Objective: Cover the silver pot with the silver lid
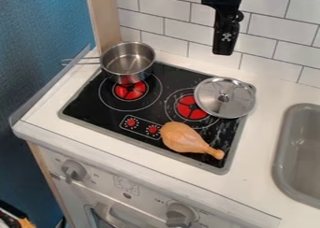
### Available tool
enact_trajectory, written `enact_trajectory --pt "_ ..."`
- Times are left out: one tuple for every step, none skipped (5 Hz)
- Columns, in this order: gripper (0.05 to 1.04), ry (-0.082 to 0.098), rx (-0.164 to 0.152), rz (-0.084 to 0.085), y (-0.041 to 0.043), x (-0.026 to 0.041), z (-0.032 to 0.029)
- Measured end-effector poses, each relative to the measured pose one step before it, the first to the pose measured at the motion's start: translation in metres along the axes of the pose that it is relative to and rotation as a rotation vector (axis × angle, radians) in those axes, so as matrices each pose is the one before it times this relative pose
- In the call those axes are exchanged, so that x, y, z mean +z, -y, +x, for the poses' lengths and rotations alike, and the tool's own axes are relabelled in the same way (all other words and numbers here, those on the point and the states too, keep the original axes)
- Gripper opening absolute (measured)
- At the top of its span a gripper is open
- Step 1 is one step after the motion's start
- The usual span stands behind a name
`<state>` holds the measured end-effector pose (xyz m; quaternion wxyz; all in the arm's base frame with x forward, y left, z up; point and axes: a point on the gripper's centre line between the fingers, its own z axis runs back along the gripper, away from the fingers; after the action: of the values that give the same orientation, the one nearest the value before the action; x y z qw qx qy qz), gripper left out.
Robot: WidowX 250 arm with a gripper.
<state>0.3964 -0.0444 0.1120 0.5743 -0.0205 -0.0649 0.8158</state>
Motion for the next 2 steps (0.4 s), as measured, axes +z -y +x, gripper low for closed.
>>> enact_trajectory --pt "1.0 0.0245 0.0026 0.0456 -0.00435 -0.01946 -0.00053" --pt "1.0 0.0304 0.0322 -0.0084 0.00136 -0.00283 0.00308"
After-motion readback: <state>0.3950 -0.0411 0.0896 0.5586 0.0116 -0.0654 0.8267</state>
